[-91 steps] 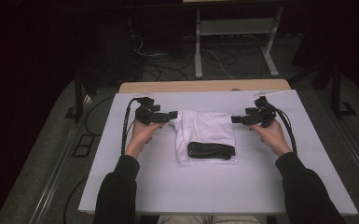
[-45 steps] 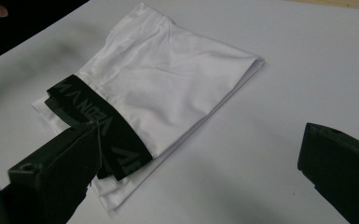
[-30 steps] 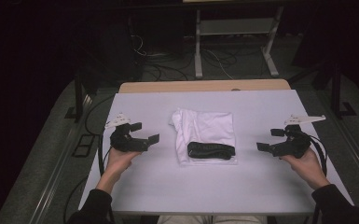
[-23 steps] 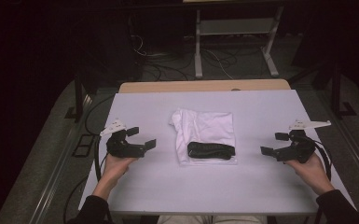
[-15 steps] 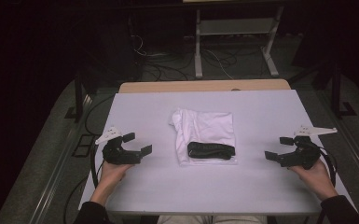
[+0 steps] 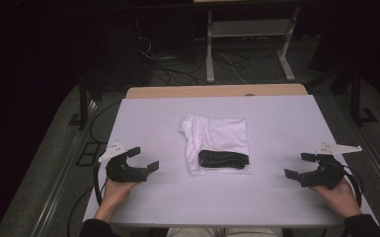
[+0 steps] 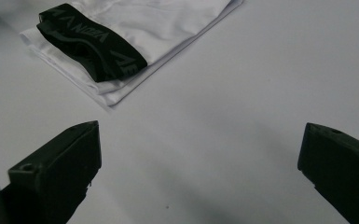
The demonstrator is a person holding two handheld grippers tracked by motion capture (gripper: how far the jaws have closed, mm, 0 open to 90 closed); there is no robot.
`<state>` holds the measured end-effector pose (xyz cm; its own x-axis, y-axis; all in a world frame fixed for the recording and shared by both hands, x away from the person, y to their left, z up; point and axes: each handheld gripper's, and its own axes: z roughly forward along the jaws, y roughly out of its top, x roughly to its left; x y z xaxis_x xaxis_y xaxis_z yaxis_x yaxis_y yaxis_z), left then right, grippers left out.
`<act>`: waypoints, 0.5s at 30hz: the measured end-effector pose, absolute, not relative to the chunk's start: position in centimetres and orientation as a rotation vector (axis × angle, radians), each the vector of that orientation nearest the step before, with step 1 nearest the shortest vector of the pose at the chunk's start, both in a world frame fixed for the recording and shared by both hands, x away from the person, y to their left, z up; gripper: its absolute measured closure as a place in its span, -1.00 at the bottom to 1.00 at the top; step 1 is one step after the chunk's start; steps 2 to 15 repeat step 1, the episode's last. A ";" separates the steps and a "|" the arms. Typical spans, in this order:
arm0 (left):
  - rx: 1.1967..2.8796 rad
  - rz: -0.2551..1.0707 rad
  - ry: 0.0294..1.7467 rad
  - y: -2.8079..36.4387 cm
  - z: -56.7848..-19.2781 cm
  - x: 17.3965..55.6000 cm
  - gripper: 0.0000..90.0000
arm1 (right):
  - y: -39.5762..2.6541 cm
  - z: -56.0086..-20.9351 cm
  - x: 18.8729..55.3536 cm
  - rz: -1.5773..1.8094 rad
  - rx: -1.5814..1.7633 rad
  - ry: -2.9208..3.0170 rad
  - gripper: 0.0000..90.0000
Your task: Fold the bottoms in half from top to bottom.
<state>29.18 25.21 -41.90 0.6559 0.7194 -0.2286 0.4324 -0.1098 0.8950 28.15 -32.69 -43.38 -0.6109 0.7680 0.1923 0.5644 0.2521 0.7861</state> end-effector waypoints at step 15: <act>1.739 0.315 0.934 25.2 -41.9 29.1 -1.00 | -32.7 -43.4 28.1 1.284 1.242 2.294 -1.00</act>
